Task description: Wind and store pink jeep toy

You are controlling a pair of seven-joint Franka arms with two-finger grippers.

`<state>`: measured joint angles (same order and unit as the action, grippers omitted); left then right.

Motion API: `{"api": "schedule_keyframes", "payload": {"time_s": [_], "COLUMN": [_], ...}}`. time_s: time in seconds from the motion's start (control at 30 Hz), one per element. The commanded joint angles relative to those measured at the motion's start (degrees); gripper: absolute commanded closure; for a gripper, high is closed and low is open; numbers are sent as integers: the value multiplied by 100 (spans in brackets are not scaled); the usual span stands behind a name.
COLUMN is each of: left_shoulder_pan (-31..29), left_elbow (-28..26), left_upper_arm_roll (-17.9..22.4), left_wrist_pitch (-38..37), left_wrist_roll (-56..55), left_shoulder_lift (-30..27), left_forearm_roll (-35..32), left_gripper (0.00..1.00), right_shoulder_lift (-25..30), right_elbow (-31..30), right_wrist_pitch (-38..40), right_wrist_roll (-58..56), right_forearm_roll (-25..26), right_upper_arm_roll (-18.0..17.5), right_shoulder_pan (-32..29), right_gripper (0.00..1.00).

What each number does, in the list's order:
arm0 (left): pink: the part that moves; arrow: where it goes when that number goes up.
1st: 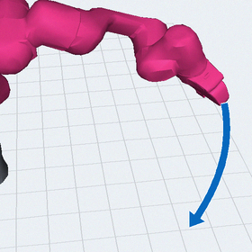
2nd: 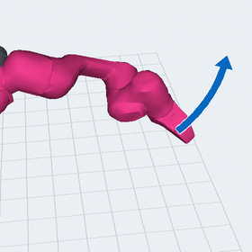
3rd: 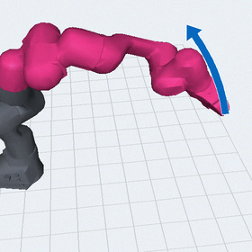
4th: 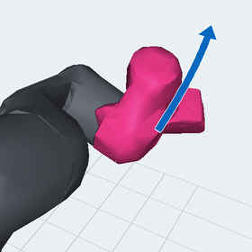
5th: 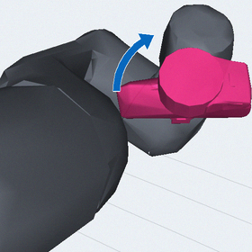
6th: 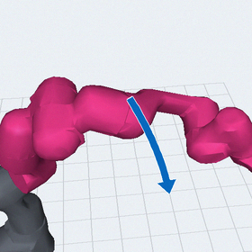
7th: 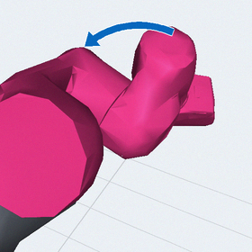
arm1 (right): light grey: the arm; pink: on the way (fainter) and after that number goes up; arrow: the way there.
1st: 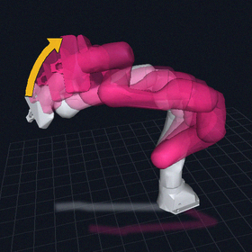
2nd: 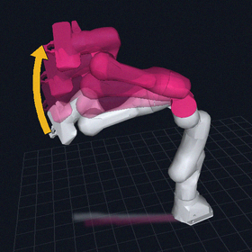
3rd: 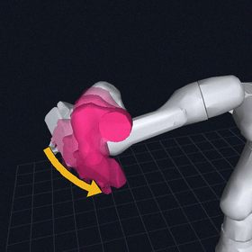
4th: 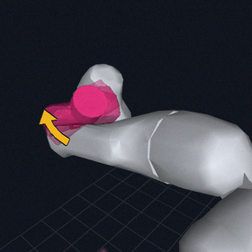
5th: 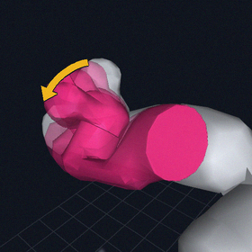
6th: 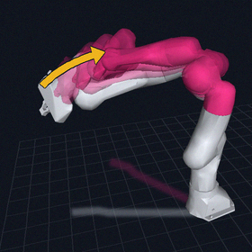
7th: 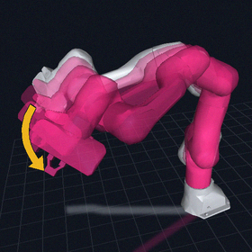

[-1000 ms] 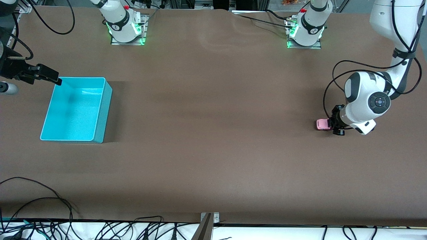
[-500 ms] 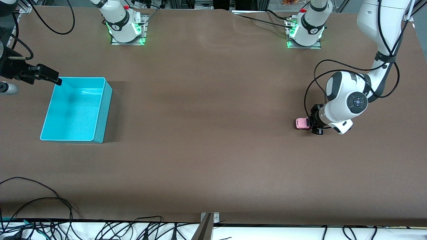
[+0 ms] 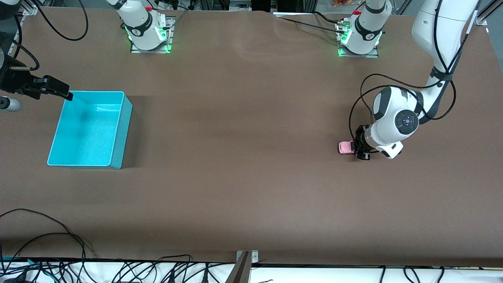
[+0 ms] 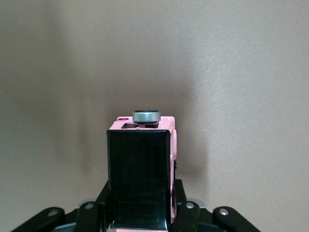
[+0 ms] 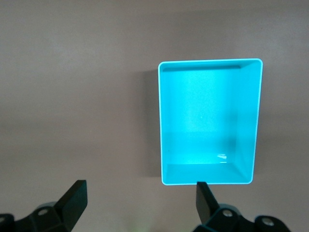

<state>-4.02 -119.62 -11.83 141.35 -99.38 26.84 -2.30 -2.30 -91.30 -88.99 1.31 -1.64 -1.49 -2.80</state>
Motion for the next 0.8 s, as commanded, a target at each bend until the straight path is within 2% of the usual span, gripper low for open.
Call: {"api": "schedule_keyframes", "payload": {"time_s": [0.0,0.2,0.43,0.77], "left_shoulder_pan": [-2,-72,-309,-784], "left_elbow": [18,-18,-53,-70], "left_upper_arm_roll": [-3,5,5,14], "left_wrist_pitch": [86,86,86,86], "left_wrist_roll": [-20,77,86,701], "left_shoulder_lift": [146,155,163,172], "left_forearm_roll": [10,-7,-368,-465], "left_gripper": [88,89,90,90], "right_shoulder_lift": [-42,-42,-42,-42], "right_elbow": [122,122,122,122], "right_wrist_pitch": [48,48,48,57], "right_wrist_roll": [27,18,27,27], "right_forearm_roll": [15,15,15,15], "right_upper_arm_roll": [-10,-10,-10,-10], "right_shoulder_pan": [16,16,16,7], "right_gripper": [0,0,0,0]}}
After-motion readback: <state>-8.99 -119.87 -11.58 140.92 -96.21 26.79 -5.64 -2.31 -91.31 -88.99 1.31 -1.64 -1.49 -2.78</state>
